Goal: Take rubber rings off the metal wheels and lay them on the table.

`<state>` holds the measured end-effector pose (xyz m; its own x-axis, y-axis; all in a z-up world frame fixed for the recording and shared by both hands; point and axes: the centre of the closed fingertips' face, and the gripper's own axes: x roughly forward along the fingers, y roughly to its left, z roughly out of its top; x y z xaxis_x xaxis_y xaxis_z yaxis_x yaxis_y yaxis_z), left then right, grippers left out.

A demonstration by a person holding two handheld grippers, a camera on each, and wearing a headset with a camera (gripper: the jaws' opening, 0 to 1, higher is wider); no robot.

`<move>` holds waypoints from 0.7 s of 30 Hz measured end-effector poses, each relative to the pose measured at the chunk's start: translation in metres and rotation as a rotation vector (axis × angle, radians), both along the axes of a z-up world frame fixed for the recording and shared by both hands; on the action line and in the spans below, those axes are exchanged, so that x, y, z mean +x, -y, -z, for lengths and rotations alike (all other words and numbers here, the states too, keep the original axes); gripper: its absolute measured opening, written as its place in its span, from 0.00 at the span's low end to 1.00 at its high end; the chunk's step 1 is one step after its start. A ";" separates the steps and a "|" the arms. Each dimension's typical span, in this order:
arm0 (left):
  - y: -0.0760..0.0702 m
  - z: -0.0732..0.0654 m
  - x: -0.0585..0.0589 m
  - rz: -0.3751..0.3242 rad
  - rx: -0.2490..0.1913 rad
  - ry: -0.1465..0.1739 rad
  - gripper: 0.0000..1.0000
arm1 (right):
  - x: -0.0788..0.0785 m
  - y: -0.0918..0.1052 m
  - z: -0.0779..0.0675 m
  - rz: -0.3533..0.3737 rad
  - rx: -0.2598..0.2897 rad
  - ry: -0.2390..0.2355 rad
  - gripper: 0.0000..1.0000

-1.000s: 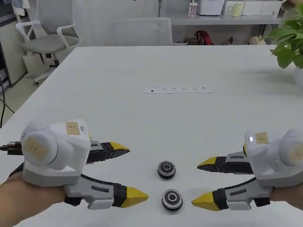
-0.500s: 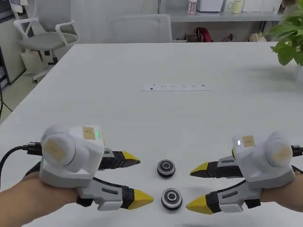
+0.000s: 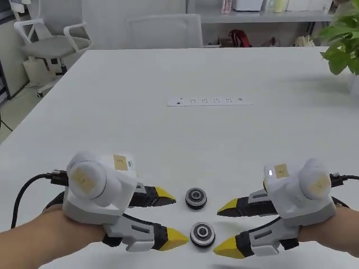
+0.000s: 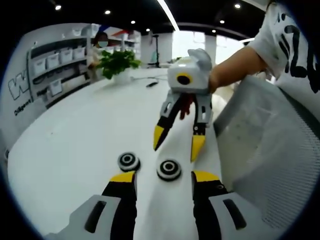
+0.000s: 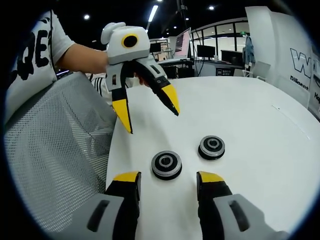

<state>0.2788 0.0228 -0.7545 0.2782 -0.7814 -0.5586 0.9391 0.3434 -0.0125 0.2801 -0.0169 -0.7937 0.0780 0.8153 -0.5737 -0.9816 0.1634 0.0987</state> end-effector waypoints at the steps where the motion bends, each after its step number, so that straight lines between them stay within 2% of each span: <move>1: 0.001 0.001 0.000 0.006 0.003 -0.003 0.44 | 0.000 -0.001 0.000 -0.001 0.001 -0.002 0.42; 21: 0.020 0.025 -0.002 0.049 0.042 -0.071 0.34 | -0.007 -0.006 0.009 -0.019 0.000 -0.032 0.38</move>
<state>0.2767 0.0027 -0.7798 0.1987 -0.7689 -0.6078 0.9522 0.2983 -0.0661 0.2730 -0.0107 -0.8022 0.0440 0.8167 -0.5754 -0.9808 0.1448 0.1305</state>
